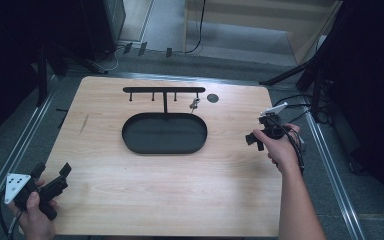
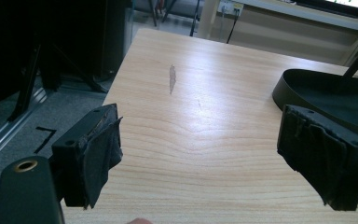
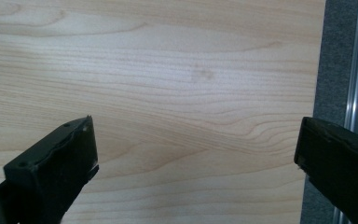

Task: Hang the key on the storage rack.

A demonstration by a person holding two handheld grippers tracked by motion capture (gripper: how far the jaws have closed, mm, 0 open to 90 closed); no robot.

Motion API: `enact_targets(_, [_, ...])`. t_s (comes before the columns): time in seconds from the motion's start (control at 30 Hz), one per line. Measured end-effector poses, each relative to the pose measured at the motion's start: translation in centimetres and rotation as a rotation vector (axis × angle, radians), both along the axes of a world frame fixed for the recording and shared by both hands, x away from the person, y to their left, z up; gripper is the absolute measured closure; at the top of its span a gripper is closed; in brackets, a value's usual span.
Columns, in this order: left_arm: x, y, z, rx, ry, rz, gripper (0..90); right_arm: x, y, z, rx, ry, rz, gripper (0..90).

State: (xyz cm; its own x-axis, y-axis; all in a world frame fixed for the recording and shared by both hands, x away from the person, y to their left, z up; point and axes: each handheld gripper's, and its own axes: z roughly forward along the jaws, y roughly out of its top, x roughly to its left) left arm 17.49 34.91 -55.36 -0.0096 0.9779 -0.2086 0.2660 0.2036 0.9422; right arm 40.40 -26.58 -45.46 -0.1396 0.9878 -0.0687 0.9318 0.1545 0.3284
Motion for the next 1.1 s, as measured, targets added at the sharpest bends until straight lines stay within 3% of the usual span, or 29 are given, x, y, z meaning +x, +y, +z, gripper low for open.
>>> enact_targets(0.23, [0.0, 0.0, 0.0, 0.005, -0.001, -0.011, 13.8, -1.7, -1.2, -1.4, 0.039, -0.038, 0.027, 0.0])
enact_targets(0.4, [0.0, -0.1, 0.0, 0.013, -0.004, -0.015, 13.8, -4.0, -2.6, -2.7, 0.138, -0.094, 0.044, 0.0])
enact_targets(0.57, [0.0, -0.2, 0.0, 0.016, -0.005, -0.023, 13.8, -6.7, -4.3, -4.4, 0.202, -0.162, 0.08, 0.0])
enact_targets(0.73, [0.0, -0.2, 0.0, 0.027, -0.004, -0.029, 13.8, -9.9, -6.0, -6.0, 0.252, -0.283, 0.085, 0.0])
enact_targets(0.8, [0.0, -0.2, 0.0, 0.026, -0.004, -0.029, 13.8, -11.3, -6.7, -6.6, 0.278, -0.352, 0.079, 0.0])
enact_targets(0.9, [0.0, -0.3, 0.0, 0.029, 0.001, -0.03, 13.8, -13.4, -7.7, -7.2, 0.269, -0.486, 0.054, 0.0])
enact_targets(1.0, [0.0, -0.4, 0.0, 0.036, 0.001, -0.03, 13.8, -15.0, -8.6, -7.9, 0.295, -0.583, 0.022, 0.7])
enact_targets(1.1, [0.0, -0.4, 0.0, 0.037, -0.001, -0.033, 13.8, -16.1, -9.1, -8.2, 0.307, -0.648, 0.001, 3.4])
